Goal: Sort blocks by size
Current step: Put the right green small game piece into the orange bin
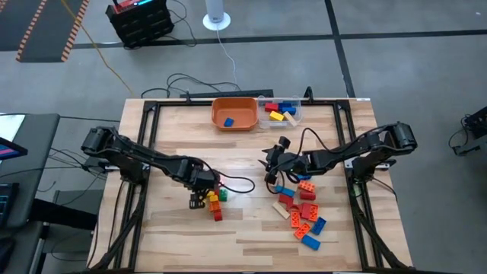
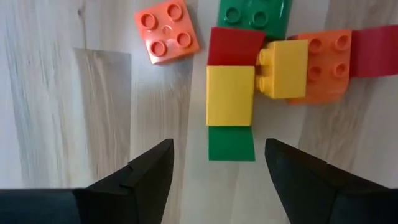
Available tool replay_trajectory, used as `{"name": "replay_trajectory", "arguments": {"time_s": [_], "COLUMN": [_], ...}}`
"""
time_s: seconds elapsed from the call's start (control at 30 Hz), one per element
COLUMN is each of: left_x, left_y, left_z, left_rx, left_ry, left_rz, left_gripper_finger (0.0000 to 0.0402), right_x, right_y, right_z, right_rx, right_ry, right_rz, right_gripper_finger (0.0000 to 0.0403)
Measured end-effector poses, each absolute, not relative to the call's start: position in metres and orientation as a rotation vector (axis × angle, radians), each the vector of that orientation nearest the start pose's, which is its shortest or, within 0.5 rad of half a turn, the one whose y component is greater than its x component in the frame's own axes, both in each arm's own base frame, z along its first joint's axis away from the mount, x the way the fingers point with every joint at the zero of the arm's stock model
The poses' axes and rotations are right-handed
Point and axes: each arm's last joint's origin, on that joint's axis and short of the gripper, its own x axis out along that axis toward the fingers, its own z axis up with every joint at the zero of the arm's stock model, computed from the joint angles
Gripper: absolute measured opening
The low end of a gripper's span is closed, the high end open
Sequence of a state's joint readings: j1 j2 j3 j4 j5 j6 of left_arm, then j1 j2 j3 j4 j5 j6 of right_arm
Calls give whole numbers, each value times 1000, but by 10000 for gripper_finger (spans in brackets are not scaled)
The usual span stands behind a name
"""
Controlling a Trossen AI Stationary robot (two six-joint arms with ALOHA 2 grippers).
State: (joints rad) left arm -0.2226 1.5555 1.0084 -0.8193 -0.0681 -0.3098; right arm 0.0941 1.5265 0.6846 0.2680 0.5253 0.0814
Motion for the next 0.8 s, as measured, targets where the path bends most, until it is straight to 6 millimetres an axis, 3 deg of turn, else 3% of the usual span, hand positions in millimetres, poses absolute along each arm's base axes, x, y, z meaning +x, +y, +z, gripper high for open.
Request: {"name": "replay_trajectory", "arguments": {"time_s": [0.27,0.53,0.8], "left_x": [272,270,271], "left_y": [-63,-73,-73], "left_z": [197,178,175], "left_rx": [-87,-65,-33], "left_ry": [1325,1345,1337], "left_rz": [69,89,114], "left_gripper_finger": [280,282,282], "right_x": [294,294,294], "right_y": [14,14,14], "right_z": [174,174,175], "right_rx": [-100,-101,-99], "right_ry": [533,531,528], "right_rz": [-437,-436,-437], "right_gripper_finger": [217,217,217]}}
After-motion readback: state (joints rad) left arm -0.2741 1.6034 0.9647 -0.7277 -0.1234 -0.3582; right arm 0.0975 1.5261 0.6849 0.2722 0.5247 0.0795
